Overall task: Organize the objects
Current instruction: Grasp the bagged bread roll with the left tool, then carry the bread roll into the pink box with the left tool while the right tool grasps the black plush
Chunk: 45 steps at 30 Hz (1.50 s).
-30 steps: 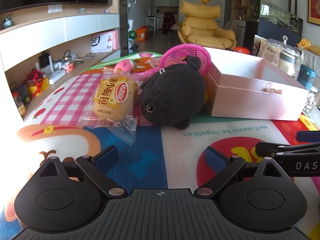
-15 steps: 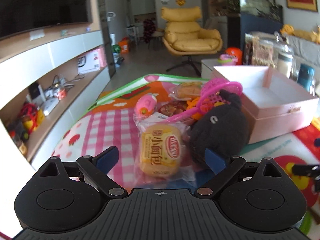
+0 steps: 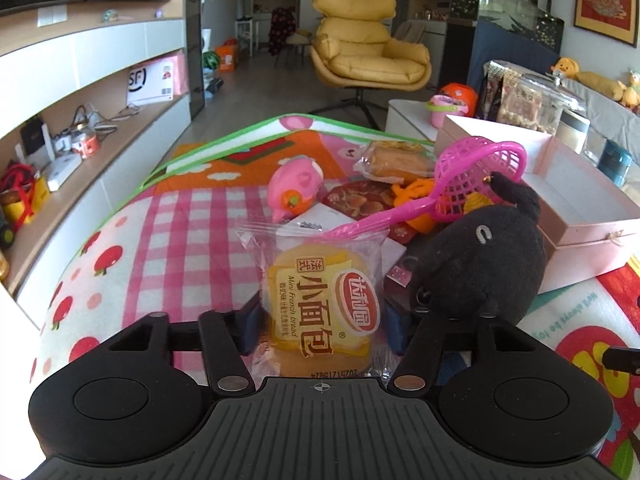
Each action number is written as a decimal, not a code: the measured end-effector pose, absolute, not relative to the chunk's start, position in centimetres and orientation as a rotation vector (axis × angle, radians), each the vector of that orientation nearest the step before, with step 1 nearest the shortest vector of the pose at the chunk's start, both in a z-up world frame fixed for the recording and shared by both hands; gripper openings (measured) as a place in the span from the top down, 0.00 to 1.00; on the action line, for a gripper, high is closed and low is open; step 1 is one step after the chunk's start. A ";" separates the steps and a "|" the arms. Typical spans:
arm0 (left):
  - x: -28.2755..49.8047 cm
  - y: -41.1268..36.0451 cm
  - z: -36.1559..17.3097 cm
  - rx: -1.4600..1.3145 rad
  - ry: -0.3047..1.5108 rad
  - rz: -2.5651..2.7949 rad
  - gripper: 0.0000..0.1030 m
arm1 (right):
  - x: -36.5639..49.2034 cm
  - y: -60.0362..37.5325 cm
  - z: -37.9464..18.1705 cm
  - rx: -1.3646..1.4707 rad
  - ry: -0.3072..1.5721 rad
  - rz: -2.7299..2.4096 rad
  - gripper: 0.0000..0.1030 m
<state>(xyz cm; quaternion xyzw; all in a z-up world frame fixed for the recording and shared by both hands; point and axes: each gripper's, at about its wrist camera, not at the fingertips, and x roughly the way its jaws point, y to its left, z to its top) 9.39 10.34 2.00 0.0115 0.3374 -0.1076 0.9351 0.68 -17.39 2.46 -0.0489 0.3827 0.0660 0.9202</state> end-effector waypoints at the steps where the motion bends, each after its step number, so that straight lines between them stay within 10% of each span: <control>1: 9.1 10.6 2.1 0.005 0.692 -0.227 0.43 | 0.5 -16.7 2.8 -0.136 0.768 0.144 0.00; 11: -1.3 10.5 3.4 -0.043 0.754 -0.370 0.44 | -1.2 -5.5 4.8 -0.587 0.407 0.335 0.00; 30: -6.4 7.8 5.4 0.013 0.764 -0.358 0.44 | -4.7 -8.2 8.6 -0.417 0.477 0.434 0.18; 45: 11.2 -7.4 13.2 -0.095 0.506 -0.504 0.44 | -8.1 -19.7 10.8 -0.323 0.438 0.209 0.18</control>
